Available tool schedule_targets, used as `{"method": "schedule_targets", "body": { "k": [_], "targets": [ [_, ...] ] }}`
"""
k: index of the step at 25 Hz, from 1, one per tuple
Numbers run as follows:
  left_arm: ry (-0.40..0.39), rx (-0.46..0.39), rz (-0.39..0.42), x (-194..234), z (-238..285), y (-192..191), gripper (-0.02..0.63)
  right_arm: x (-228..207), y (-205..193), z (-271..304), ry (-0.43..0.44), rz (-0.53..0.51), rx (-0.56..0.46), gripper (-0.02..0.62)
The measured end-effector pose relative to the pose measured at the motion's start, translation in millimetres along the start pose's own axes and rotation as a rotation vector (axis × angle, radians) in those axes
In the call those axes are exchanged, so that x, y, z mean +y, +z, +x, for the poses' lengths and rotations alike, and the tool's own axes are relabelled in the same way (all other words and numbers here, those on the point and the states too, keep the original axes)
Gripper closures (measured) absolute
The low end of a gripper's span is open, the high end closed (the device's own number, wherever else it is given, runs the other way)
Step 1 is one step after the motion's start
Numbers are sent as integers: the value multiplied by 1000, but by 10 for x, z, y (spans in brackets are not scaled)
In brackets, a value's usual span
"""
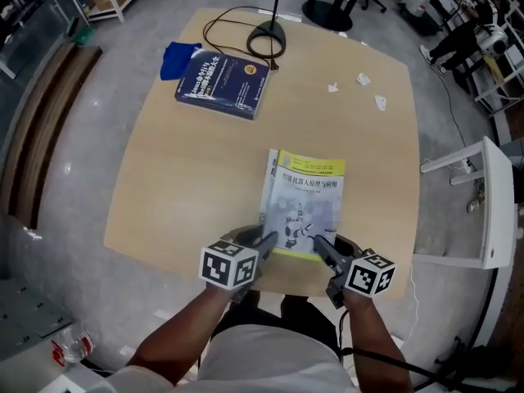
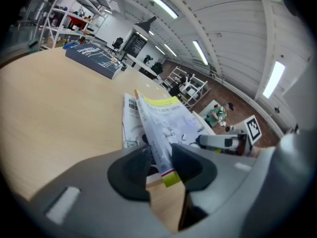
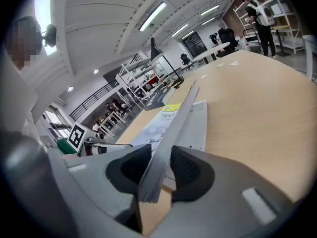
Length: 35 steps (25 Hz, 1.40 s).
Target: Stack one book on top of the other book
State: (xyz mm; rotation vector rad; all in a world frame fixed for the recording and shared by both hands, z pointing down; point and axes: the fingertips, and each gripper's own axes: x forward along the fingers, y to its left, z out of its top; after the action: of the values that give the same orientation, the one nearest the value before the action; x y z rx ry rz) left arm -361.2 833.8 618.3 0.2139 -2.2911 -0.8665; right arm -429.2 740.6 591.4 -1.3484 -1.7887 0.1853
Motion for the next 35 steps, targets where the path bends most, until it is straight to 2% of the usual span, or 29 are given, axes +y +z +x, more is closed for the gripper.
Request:
{"method": "schedule_targets", "body": {
  "k": [6,12,18,23,26,30,35],
  "targets": [
    [37,20,5,174,72,-36,456,-78,-18,183,15,-34,38,472],
    [127,99,44,271,135,-187,445,-202,-197,260,12,14,107,474],
    [202,97,150,307,79,-160,431,-230,-198,252,15,40,92,474],
    [208,92,177,366,-11,-162,431,-226,-185,227,2,85,54,480],
    [195,118,224,284,-109,-207,430,-252,-167,241,-13,119,31,486],
    [195,192,316,184,-142,-409,407,-309,-202,251,-63,85,65,478],
    [191,263,356,149,-123,-580,374,-344,-241,223,-136,-40,150,417]
  ]
}}
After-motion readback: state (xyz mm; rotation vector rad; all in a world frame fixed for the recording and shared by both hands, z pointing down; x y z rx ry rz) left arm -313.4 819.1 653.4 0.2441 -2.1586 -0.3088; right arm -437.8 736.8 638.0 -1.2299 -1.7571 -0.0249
